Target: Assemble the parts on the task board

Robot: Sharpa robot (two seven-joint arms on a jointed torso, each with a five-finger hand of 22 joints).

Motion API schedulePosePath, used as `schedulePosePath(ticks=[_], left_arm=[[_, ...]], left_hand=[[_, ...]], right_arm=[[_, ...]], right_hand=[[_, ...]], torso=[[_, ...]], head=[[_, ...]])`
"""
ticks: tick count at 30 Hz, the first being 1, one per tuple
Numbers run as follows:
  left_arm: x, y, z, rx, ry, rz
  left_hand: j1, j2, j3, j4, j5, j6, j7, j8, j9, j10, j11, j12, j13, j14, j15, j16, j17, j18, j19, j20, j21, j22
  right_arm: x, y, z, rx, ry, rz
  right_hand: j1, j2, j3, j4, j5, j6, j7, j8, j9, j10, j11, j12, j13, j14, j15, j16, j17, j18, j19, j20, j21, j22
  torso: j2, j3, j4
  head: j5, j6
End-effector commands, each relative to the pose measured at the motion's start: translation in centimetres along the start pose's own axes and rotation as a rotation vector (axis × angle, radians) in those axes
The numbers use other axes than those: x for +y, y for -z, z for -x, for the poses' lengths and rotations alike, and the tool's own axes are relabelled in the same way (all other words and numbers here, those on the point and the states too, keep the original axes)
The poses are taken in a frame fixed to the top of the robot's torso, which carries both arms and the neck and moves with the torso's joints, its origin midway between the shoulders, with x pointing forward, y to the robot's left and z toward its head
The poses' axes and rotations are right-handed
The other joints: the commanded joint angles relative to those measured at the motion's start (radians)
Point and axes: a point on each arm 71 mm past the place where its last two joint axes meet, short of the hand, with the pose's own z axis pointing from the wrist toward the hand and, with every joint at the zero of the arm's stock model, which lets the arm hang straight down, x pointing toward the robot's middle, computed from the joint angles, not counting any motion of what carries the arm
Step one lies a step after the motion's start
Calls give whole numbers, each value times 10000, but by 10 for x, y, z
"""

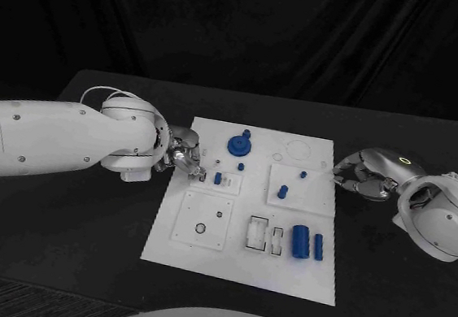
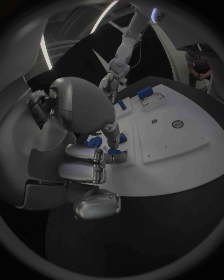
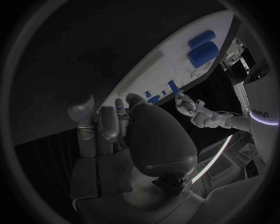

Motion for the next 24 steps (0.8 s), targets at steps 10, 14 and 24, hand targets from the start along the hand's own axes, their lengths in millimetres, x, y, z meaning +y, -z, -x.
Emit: schedulePosePath(ticks=[10, 14, 24], left_arm=[[-3, 2, -2, 166, 5, -21], [-3, 3, -2, 157, 13, -56], [-6, 1, -2, 155, 3, -190]], left_hand=[[-25, 22, 29, -104, 45, 47, -54, -55, -26, 1030, -24, 36, 2630, 1038, -12, 27, 2634, 8, 53, -6, 49, 1708], [-25, 22, 29, -104, 45, 47, -54, -55, -26, 1030, -24, 36, 2630, 1038, -12, 27, 2634, 8, 53, -6, 49, 1708], [-71, 43, 52, -149, 15, -8, -19, -152, -86, 978, 0, -13, 2592, 1038, 1, 27, 2634, 34, -27, 0, -57, 1671]], right_arm=[[-1, 0, -2, 1, 0, -148], [-1, 1, -2, -2, -2, -156], [-1, 0, -2, -12, -4, -154]], right_hand=[[100, 7, 70, -11, 28, 13, -6, -36, -22, -15, -48, -40, -1011, -31, -25, -43, -8, 123, -84, 14, -45, 1105], [100, 7, 70, -11, 28, 13, -6, -36, -22, -15, -48, -40, -1011, -31, -25, -43, -8, 123, -84, 14, -45, 1105], [100, 7, 70, -11, 28, 13, -6, -36, -22, -15, -48, -40, -1011, -31, -25, -43, -8, 123, -84, 14, -45, 1105]], torso=[[-13, 1, 18], [-15, 3, 17], [-13, 7, 13]], head=[[26, -104], [16, -118], [28, -147]])
